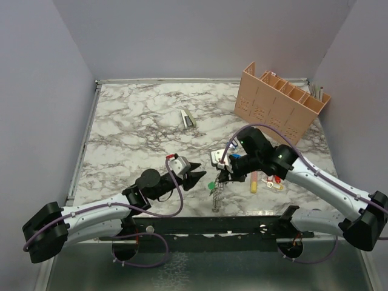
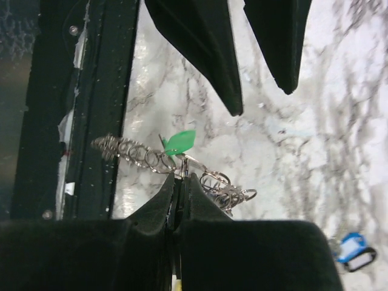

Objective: Remove the keys from the keyring

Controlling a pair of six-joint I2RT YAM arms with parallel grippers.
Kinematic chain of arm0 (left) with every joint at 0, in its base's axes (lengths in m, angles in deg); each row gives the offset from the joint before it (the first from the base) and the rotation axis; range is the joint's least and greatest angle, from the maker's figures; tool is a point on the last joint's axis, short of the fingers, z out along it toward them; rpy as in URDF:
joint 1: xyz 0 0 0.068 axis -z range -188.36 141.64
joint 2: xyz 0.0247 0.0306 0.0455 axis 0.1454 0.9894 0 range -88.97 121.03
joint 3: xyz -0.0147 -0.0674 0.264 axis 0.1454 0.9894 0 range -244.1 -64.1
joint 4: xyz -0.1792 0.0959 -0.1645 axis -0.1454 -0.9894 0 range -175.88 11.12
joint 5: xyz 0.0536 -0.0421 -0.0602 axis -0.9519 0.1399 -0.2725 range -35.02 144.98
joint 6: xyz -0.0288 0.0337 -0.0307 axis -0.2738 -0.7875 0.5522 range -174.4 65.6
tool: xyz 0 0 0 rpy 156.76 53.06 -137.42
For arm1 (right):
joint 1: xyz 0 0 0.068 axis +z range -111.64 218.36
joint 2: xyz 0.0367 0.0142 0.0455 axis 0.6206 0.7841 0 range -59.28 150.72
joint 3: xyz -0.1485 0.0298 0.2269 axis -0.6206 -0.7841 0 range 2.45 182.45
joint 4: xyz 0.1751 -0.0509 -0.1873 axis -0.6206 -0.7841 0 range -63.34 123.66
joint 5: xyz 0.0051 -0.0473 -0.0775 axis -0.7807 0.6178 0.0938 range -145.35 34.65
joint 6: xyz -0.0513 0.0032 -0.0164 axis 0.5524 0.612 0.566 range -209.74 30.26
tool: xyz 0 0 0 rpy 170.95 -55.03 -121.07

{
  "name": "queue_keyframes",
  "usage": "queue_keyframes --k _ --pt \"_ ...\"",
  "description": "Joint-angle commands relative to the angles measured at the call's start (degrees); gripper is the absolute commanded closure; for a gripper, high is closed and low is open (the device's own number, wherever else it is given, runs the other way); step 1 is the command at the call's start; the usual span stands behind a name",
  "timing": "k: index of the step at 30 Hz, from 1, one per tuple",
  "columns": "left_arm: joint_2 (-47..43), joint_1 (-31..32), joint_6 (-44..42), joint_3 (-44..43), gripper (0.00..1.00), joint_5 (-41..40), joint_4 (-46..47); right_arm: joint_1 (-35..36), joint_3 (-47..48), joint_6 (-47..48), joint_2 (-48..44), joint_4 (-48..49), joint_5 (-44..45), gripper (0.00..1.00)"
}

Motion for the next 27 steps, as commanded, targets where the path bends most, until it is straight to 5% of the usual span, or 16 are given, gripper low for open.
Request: queue_keyframes --k 1,4,7,12,17,27 --pt "-1.94 -3.16 4.78 2.50 0.60 -8.84 5.59 0.84 9.69 14.71 3.26 -9.42 0.38 0.99" --pt "-3.12 -3.85 4.69 4.53 0.60 -10.28 8.43 1.38 13.86 22.55 5.69 -15.48 2.57 0.99" --pt "-2.46 -4.25 5.31 5.24 0.60 -7.86 12.04 2.46 16.34 25.16 6.97 -18.02 16.00 0.99" --pt "1.78 -5.69 7.57 5.09 0.59 -0.29 18.52 3.40 18.16 30.75 6.21 -19.22 11.33 0.99" --pt "6.40 -6.85 9.83 3.91 0.58 8.50 22.63 6.60 17.06 34.30 4.19 -20.49 20.28 0.99" --pt "14.10 -5.80 15.65 2.08 0.62 19.50 29.94 6.60 12.76 33.41 1.45 -17.83 20.52 0.99"
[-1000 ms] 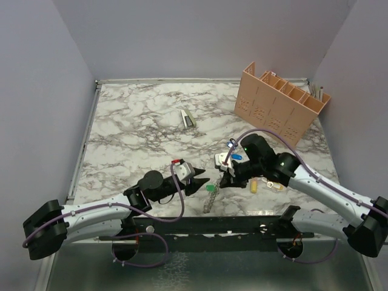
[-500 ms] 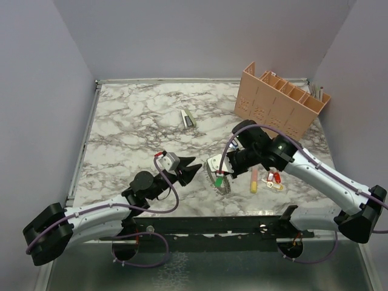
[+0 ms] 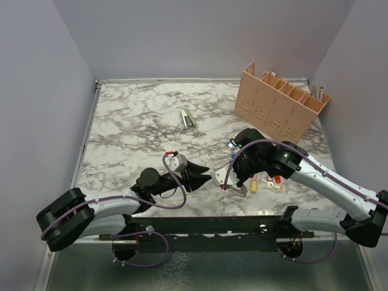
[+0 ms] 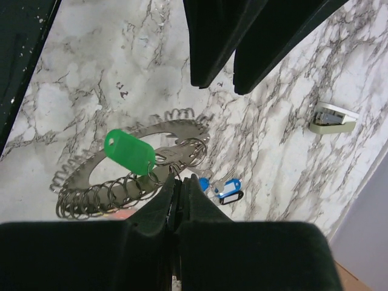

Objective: Remove the keys from the keyring

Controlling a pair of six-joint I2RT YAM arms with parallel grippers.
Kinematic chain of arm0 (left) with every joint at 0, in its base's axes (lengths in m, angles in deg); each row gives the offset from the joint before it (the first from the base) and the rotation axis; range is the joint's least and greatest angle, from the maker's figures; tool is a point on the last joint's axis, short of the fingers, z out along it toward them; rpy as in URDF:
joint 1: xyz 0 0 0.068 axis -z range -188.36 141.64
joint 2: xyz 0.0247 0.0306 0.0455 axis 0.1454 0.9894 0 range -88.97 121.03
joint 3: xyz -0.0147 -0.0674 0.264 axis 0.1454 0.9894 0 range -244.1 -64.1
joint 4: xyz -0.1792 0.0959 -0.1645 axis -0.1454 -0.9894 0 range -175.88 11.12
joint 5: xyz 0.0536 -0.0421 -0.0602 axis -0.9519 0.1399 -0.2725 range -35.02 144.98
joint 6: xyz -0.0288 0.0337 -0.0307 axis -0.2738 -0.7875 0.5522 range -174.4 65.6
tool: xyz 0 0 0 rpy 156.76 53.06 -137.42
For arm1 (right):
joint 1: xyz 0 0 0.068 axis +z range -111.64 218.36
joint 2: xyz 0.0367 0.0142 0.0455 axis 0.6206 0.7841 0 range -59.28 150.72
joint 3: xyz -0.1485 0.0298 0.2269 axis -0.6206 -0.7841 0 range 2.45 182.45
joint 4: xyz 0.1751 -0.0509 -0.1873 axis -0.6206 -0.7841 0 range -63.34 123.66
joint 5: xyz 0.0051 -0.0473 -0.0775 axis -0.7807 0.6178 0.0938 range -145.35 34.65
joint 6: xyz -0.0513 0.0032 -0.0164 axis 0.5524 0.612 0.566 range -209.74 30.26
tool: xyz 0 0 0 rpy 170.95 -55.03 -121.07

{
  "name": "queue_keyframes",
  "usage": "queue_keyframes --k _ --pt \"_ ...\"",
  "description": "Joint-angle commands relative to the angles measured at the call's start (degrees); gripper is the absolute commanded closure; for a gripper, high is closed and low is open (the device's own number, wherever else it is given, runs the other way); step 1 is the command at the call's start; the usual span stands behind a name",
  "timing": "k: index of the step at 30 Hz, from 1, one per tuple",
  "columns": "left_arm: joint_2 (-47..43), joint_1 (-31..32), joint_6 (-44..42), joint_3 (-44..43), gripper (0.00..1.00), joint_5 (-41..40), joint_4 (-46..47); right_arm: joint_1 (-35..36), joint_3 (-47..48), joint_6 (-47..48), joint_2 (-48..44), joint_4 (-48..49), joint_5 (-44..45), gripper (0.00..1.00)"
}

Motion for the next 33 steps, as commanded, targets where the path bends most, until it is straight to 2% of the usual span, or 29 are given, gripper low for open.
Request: queue_keyframes --k 1,10,16,20,26,33 --pt "2.38 1.43 3.19 -1.64 0.62 4.81 5.91 0.26 -1.92 0.75 -1.23 1.49 0.80 0.99" --pt "9.22 3.70 -2.16 -4.59 0.53 7.24 8.21 0.27 -4.81 1.12 -2.48 3.40 -0.86 0.99" --pt "14.81 5.58 -6.99 -4.19 0.52 9.69 13.57 0.28 -5.39 0.85 -2.92 3.62 -1.76 0.99" --pt "17.54 6.05 -14.25 -2.68 0.52 10.16 17.19 0.29 -6.28 0.56 -3.53 4.01 -2.83 1.00" --pt "17.57 5.96 -26.30 -2.08 0.51 9.94 16.06 0.29 -6.81 0.54 -4.28 4.19 -3.95 0.99" --pt "18.39 5.96 -30.17 -5.41 0.53 13.91 11.16 0.34 -6.78 0.62 -4.48 4.15 -4.65 0.99"
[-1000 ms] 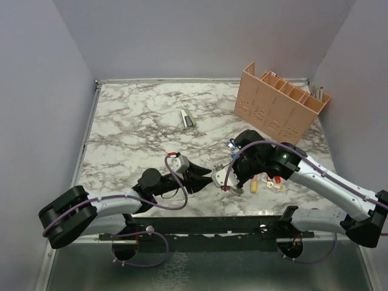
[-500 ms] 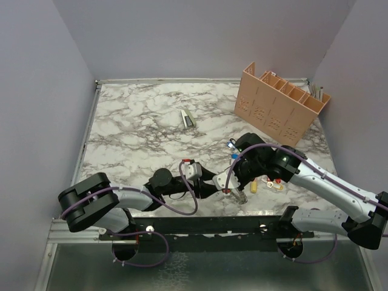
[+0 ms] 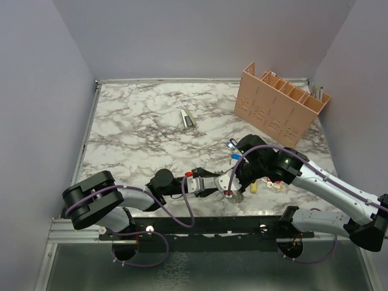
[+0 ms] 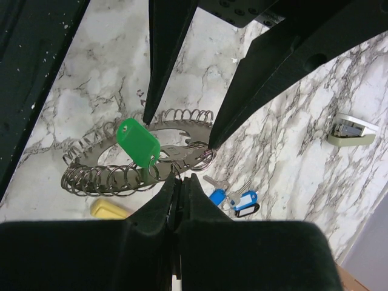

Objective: Remove the keys from the keyring

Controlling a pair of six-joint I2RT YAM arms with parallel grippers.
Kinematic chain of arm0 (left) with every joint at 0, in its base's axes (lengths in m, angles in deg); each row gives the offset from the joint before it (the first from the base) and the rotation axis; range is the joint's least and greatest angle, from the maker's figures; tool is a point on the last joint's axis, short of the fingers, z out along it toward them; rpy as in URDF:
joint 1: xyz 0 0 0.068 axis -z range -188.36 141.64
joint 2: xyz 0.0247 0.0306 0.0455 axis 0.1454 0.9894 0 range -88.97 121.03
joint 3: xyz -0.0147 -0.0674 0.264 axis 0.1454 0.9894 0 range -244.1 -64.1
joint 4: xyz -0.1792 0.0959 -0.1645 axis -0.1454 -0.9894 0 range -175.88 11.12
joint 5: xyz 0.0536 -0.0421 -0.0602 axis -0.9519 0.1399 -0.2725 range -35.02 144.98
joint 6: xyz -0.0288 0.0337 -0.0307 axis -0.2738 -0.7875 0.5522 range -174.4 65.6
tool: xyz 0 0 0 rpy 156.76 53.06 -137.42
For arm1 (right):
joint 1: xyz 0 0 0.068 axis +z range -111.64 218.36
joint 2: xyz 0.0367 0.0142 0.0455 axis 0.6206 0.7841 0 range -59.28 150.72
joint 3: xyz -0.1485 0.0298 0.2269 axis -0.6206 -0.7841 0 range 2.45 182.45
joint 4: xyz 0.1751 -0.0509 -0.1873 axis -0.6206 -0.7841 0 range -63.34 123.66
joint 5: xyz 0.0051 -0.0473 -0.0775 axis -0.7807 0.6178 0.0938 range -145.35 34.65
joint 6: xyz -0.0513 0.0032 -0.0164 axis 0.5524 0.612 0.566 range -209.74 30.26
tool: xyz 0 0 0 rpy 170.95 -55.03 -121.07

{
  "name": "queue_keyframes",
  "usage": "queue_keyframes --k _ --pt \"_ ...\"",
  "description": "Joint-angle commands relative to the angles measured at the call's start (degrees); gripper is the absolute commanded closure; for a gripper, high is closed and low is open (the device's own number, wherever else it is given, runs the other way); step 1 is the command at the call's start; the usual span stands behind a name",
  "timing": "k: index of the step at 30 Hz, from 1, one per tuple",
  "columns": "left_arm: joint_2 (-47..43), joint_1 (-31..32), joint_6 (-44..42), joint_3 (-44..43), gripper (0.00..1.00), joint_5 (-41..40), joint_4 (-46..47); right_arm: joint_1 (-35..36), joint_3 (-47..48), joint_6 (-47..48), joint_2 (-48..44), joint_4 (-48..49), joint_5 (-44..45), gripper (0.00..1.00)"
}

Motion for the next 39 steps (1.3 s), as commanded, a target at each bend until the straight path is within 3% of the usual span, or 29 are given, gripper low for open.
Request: queue_keyframes --k 1,10,12,18,19,28,31,35,37,39 --pt "1.40 0.08 -4.53 -2.84 0.53 4.90 -1.85 0.40 0.10 0.34 -0.92 1.71 -2.33 0.99" --pt "4.91 0.08 -5.32 -5.10 0.60 6.86 -3.75 0.90 0.55 0.34 -0.45 1.44 -2.44 0.99" --pt "5.36 0.08 -5.73 -5.17 0.67 6.76 -4.52 0.88 0.29 0.34 -0.53 1.44 -1.98 0.99" --pt "1.69 0.08 -6.25 -5.61 0.99 6.88 -6.86 0.89 -1.49 0.19 -0.95 1.53 -0.34 0.99" --pt "0.01 0.08 -6.52 -5.62 1.00 6.94 -8.04 0.90 -1.75 0.01 -1.00 1.51 -0.16 0.99" --pt "-15.18 1.55 -5.44 -4.68 0.99 3.58 -13.01 0.90 -4.90 -1.68 -1.38 2.03 2.65 0.99" --pt "-16.45 2.50 -5.11 -4.17 0.92 2.39 -14.03 0.90 -4.82 -2.86 -1.57 2.45 3.03 0.99" --pt "-17.52 2.98 -0.06 -3.23 0.71 -1.24 -14.21 0.89 -3.95 -4.72 -1.37 3.06 4.56 0.99" --pt "-19.49 2.98 5.82 -2.71 0.61 -6.35 -14.23 0.89 -3.75 -4.98 -1.47 3.28 4.78 0.99" --pt "-21.08 2.91 10.15 -2.08 0.58 -11.91 -14.34 0.88 -3.42 -5.02 -1.59 3.40 4.01 0.99"
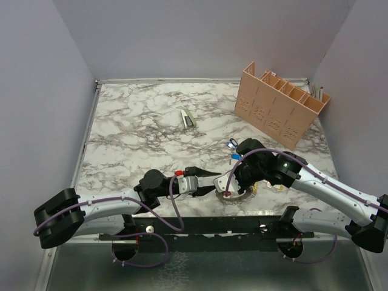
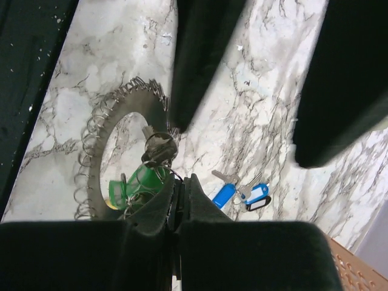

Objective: Remove the keys from the keyring

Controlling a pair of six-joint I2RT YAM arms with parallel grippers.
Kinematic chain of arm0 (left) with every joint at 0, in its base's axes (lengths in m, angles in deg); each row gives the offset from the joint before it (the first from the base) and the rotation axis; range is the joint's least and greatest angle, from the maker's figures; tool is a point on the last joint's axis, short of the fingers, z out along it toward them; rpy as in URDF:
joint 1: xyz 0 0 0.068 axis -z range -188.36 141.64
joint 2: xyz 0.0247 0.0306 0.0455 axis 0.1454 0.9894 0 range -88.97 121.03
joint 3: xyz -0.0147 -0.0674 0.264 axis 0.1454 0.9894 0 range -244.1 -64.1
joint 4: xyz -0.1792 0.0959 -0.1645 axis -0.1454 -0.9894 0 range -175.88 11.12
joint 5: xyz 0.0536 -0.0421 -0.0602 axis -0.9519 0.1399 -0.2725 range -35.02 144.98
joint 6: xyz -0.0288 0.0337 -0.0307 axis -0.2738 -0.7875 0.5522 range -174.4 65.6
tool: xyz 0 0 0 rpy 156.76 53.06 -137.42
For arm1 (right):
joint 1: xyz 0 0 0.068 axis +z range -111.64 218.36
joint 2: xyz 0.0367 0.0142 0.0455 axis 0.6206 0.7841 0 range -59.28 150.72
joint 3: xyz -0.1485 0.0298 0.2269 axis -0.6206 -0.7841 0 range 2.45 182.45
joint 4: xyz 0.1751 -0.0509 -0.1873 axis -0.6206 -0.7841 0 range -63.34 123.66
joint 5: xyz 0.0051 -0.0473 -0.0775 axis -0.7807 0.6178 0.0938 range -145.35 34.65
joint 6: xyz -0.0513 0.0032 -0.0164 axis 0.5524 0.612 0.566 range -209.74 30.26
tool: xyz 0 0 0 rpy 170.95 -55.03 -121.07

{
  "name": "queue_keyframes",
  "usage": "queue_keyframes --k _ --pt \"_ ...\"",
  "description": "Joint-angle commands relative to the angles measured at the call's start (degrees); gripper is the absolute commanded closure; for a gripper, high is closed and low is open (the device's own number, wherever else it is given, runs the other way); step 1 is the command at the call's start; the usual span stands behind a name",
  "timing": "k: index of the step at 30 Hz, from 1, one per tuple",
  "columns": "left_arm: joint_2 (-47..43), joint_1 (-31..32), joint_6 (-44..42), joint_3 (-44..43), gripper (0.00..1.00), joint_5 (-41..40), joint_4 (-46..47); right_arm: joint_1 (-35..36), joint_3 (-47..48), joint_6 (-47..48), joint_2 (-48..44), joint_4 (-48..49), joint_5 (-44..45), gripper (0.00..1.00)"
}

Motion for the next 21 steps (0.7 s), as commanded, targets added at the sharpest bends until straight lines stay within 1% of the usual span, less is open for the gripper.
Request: queue_keyframes --k 1,4,7,10,13,18,21 --pt "-3.85 -0.03 12.59 2.19 0.58 -13.00 1.61 -0.13 0.44 -1.66 -0.33 0.22 0.82 0.99" --pt "-3.29 -0.04 15.33 3.16 0.56 -18.94 0.67 -0.08 0.81 -1.66 -0.31 0.56 -0.27 0.99" --pt "-1.62 -0.08 19.98 3.55 0.56 -24.73 0.10 -0.08 1.11 -1.66 -0.22 0.58 -0.56 1.00" --pt "0.23 -0.04 25.15 3.32 0.54 -25.08 0.15 -0.09 1.26 -1.82 -0.10 0.83 -0.50 1.00" --pt "1.66 0.20 25.02 3.18 0.54 -21.91 0.33 -0.08 1.47 -1.91 0.00 1.18 -0.69 0.99" --pt "4.20 1.13 18.14 2.47 0.56 -14.19 0.70 -0.08 1.28 -1.92 0.41 1.49 -2.18 0.99" --pt "6.31 1.43 15.66 1.75 0.57 -10.90 1.28 -0.09 1.28 -2.01 0.48 1.54 -2.75 0.99"
